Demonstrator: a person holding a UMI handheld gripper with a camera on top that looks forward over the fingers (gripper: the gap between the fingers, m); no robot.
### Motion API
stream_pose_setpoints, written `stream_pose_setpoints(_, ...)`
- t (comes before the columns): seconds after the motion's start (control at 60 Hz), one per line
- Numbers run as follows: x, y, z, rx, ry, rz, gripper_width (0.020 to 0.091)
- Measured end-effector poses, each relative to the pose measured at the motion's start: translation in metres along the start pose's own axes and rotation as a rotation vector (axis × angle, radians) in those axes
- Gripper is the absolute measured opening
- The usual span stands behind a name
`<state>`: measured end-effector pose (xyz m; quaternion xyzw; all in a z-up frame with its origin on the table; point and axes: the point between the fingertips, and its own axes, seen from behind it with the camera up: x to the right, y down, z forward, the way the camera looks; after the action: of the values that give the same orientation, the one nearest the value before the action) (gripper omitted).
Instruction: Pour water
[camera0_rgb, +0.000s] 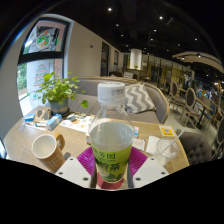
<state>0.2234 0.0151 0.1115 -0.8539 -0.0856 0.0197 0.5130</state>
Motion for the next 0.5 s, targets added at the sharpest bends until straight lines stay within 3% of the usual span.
stream_pose_setpoints(0.317, 0.001, 0.055, 0.027, -0.039, -0.031, 0.069, 0.0422)
stream_pose_setpoints(0.383, 0.0, 0.055, 0.025, -0.009, -0.035, 0.077, 0.0426)
stream_pose_setpoints(0.5, 0.0, 0.054, 0.025, 0.0, -0.029, 0.072, 0.0489)
